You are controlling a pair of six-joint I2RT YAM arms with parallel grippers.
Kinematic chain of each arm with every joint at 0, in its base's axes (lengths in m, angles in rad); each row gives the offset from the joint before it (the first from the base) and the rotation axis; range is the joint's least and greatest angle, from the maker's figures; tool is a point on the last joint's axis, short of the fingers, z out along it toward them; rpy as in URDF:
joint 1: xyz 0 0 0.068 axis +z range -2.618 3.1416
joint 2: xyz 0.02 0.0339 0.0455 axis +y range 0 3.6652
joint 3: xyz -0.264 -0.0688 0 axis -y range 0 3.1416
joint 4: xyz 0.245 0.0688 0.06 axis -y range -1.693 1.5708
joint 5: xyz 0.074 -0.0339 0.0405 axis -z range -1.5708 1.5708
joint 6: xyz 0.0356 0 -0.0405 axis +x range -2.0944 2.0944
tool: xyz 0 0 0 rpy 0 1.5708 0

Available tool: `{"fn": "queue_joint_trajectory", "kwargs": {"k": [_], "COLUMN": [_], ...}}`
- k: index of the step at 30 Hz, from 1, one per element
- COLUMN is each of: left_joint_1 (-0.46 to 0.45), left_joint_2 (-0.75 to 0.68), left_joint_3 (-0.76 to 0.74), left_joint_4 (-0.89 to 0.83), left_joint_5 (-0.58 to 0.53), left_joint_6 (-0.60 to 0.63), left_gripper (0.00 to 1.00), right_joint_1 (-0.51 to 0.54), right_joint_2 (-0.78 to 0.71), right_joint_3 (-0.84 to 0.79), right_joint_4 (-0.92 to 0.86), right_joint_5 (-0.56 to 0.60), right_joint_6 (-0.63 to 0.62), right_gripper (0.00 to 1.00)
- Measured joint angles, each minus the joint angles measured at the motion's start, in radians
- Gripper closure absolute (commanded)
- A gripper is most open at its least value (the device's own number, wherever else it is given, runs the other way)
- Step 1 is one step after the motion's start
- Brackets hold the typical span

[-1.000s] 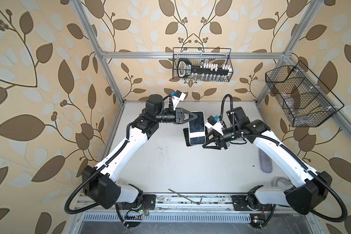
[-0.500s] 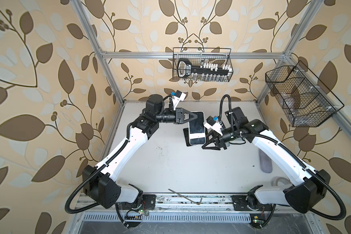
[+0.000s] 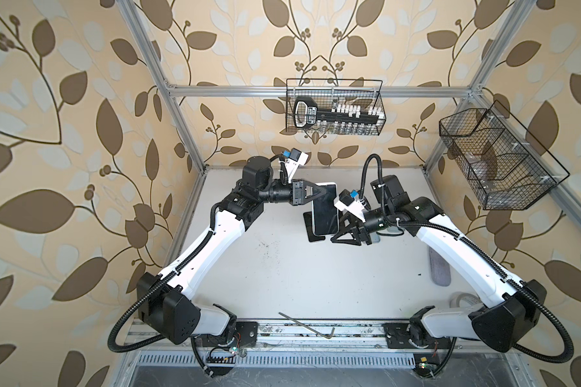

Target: Take the phone out of the phone case

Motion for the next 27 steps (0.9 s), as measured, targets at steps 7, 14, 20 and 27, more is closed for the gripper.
{"fn": "queue_joint_trajectory", "kwargs": {"k": [7, 14, 20, 27], "left_joint_1": [0.041, 0.049, 0.049, 0.049], "left_joint_2": [0.034, 0.062, 0.062, 0.062], "left_joint_3": [0.026, 0.080, 0.084, 0.084], "left_joint_4": [0.006, 0.024, 0.037, 0.039], "left_joint_5": [0.027, 0.068, 0.096, 0.098], "left_joint_6": [0.034, 0.043, 0.049, 0.048], "left_gripper": [1.00, 1.00, 1.00, 1.00], "right_joint_1": [-0.006, -0.013, -0.026, -0.026], "right_joint_2": [0.064, 0.105, 0.124, 0.129], "right_joint_3": [0.048, 0.097, 0.137, 0.138], "right_joint_4": [-0.003, -0.025, -0.047, -0.066], "right_joint_5": [0.024, 0.027, 0.023, 0.008], "right_joint_6": [-0.013, -0.043, -0.064, -0.083], "right_gripper": [0.59, 0.63, 0.65, 0.72]}}
